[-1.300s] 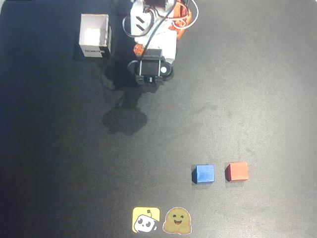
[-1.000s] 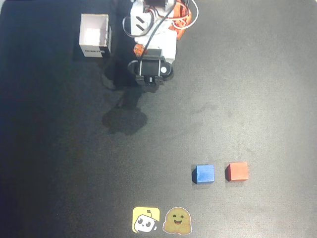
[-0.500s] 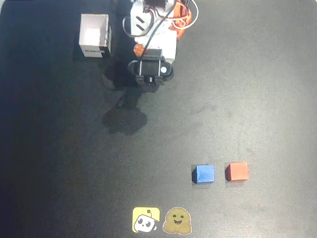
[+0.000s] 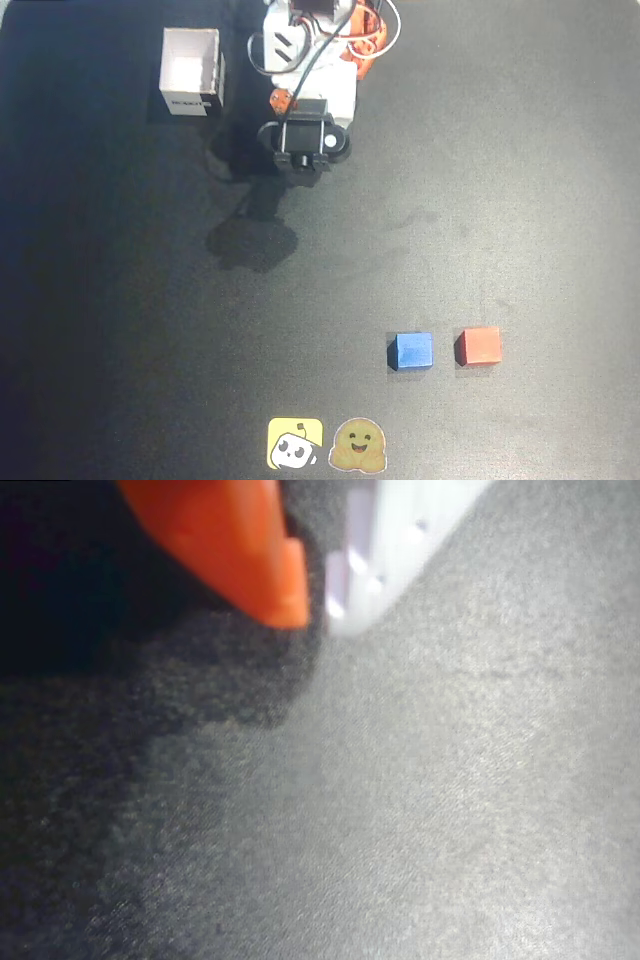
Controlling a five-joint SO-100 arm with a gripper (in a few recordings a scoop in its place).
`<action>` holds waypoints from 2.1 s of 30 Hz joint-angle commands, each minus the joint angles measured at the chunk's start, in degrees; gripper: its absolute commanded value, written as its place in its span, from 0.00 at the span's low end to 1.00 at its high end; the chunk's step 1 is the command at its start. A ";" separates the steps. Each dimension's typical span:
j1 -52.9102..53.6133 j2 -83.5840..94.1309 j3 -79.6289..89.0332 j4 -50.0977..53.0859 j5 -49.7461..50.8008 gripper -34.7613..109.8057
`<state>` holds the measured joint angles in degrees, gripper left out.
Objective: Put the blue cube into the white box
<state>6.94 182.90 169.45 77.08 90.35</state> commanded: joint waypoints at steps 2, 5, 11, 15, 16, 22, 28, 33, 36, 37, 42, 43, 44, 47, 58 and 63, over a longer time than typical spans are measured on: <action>0.18 0.18 -0.18 0.18 0.18 0.24; 0.18 0.18 -0.18 0.18 0.18 0.24; 0.00 0.18 -0.18 0.18 0.18 0.24; 0.00 0.18 -0.18 0.18 0.00 0.24; -0.09 0.18 -0.18 0.18 0.00 0.24; -0.09 0.18 -0.18 -0.88 -0.18 0.24; -0.18 0.18 -0.18 -2.81 -1.05 0.24; -0.18 0.18 -1.93 -4.31 -2.37 0.24; -0.18 -1.93 -4.75 -4.92 -3.25 0.24; -0.26 -4.75 -6.24 -6.24 -3.87 0.24; -0.97 -35.33 -26.81 -11.87 -6.42 0.24; -1.76 -39.02 -30.23 -12.48 -6.42 0.24; -2.81 -42.54 -33.40 -12.92 -5.71 0.24; -6.94 -54.14 -41.57 -15.38 -1.76 0.24; -17.84 -84.37 -65.83 -20.65 13.01 0.24; -19.86 -92.46 -73.30 -21.71 16.17 0.25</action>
<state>-11.95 92.46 101.34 56.16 104.94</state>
